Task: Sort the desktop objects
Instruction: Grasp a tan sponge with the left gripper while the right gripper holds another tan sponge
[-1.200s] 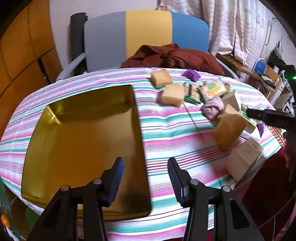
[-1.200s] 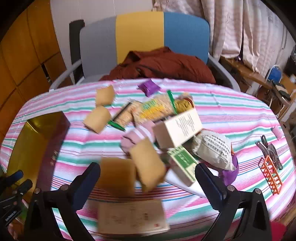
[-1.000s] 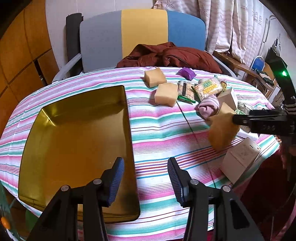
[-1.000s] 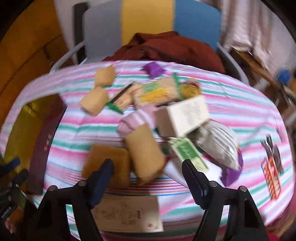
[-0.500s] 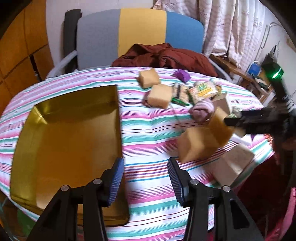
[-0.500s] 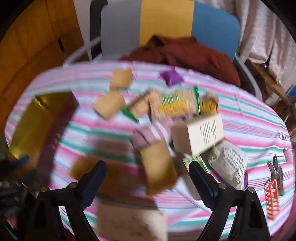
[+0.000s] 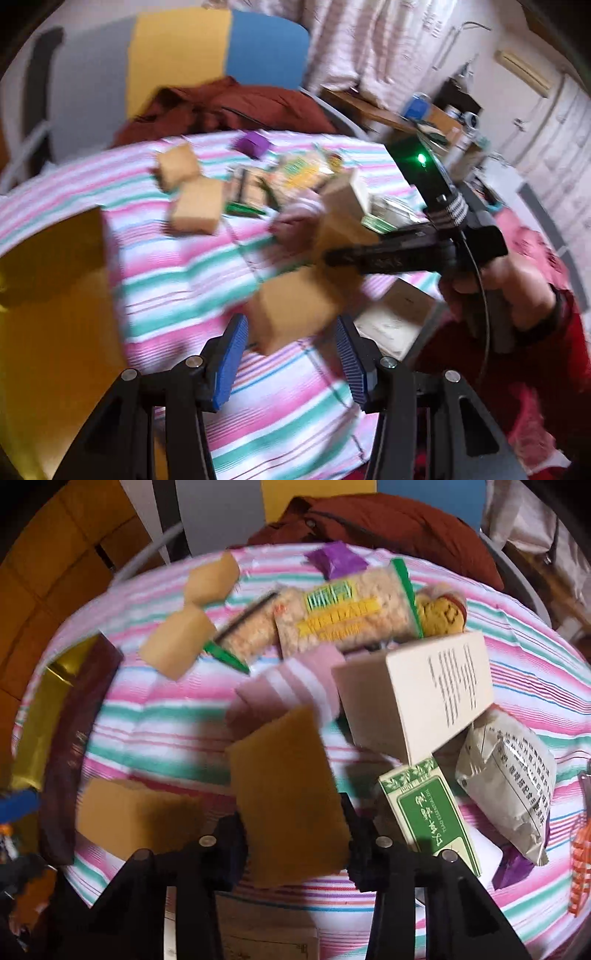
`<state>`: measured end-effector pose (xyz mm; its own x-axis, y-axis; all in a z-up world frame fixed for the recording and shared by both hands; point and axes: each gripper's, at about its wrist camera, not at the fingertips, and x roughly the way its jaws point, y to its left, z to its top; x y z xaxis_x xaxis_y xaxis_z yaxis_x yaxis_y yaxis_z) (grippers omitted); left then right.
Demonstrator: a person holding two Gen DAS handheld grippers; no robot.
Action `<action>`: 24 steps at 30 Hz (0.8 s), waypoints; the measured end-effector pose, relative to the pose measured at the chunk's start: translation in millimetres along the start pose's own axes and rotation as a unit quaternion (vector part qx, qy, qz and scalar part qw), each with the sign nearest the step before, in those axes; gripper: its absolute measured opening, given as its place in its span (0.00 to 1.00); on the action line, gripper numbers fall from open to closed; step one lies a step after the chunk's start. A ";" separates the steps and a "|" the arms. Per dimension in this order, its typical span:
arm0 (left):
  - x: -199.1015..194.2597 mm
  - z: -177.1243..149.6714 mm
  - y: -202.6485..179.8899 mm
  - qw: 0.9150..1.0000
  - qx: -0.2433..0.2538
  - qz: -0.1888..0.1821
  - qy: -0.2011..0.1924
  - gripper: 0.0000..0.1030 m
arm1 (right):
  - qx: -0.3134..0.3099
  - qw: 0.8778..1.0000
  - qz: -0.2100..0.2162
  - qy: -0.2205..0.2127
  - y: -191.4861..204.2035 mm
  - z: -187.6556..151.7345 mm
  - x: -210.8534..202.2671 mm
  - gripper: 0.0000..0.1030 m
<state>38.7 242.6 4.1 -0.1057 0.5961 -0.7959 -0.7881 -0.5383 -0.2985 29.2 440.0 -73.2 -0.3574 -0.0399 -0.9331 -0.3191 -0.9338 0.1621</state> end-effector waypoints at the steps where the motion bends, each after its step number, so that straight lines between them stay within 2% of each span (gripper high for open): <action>1: 4.2 2.6 -1.3 1.000 0.008 -0.003 0.010 0.50 | 0.007 1.000 0.005 0.001 -1.2 0.0 0.1 0.40; 6: 31.8 18.9 -12.1 0.995 0.077 -0.016 0.056 0.50 | 0.028 0.999 0.023 -0.003 0.4 -2.5 -3.3 0.40; 11: 53.6 35.0 -18.1 0.987 0.147 0.011 0.070 0.54 | 0.044 0.998 0.039 -0.009 4.9 -3.5 -7.6 0.40; 14: 60.2 38.4 -17.9 0.984 0.164 0.006 0.074 0.61 | 0.049 0.998 0.047 -0.010 6.4 -3.7 -10.0 0.40; 17: 63.6 36.0 -19.6 0.983 0.168 0.014 0.073 0.62 | 0.051 0.997 0.055 -0.015 -9.7 -7.8 -19.3 0.40; 20: 65.5 28.8 -21.2 0.983 0.169 0.017 0.071 0.64 | 0.056 0.996 0.063 -0.015 -7.9 -9.9 -23.2 0.40; 24: 66.5 19.2 -20.5 0.981 0.174 0.037 0.070 0.64 | 0.050 0.997 0.063 -0.013 -24.0 -0.4 -16.7 0.40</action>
<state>36.2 304.7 -32.6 -0.1045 0.4620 -0.8807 -0.9438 -0.3254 -0.0587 43.2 463.0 -61.6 -0.4233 -0.1447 -0.8944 -0.3551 -0.8817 0.3107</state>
